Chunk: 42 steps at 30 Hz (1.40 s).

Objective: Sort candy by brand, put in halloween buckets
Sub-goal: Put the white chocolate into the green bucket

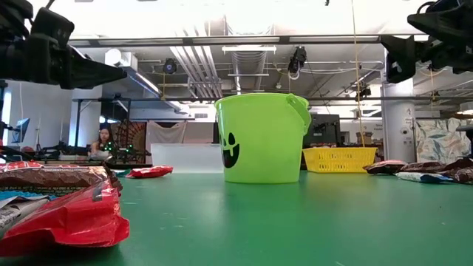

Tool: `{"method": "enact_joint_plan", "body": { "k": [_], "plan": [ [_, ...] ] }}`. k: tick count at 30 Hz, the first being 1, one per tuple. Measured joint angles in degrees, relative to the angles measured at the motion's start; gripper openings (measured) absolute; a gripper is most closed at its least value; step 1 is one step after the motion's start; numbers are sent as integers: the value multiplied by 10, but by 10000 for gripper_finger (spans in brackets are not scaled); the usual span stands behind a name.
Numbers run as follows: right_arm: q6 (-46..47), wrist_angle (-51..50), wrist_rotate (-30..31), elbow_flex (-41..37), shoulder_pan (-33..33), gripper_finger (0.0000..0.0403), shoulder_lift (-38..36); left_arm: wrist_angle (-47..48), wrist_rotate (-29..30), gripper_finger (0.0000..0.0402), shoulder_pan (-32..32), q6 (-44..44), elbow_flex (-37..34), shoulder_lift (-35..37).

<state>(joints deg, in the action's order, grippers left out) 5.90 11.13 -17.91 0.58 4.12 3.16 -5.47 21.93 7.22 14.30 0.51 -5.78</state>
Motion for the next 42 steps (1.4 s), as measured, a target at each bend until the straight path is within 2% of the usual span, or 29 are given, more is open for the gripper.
{"method": "enact_joint_plan", "body": {
  "k": [6,8,14,18,25,29,31,34,37,42],
  "plan": [
    [38,20,1,0,0,219,0,-12,0,128,0,3,0,0],
    [56,48,14,1,0,219,0,-45,0,128,0,-53,0,-1],
    [134,7,97,56,-5,219,60,-203,0,128,0,-221,0,0],
    [208,-116,149,137,-5,219,124,-246,0,128,-1,-299,0,0],
    [385,-447,215,310,-5,219,255,-234,3,128,-1,-331,0,-11],
    [518,-635,222,386,-5,219,335,-232,7,128,-1,-361,0,-28],
    [537,-700,220,410,-5,219,374,-230,6,128,0,-367,0,-41],
    [539,-732,220,429,-5,219,419,-229,6,128,0,-391,2,-63],
    [543,-724,211,433,-5,219,455,-196,-6,128,0,-393,27,-91],
    [562,-703,208,436,-3,219,518,-69,-19,128,0,-353,114,-145]
  ]
}}
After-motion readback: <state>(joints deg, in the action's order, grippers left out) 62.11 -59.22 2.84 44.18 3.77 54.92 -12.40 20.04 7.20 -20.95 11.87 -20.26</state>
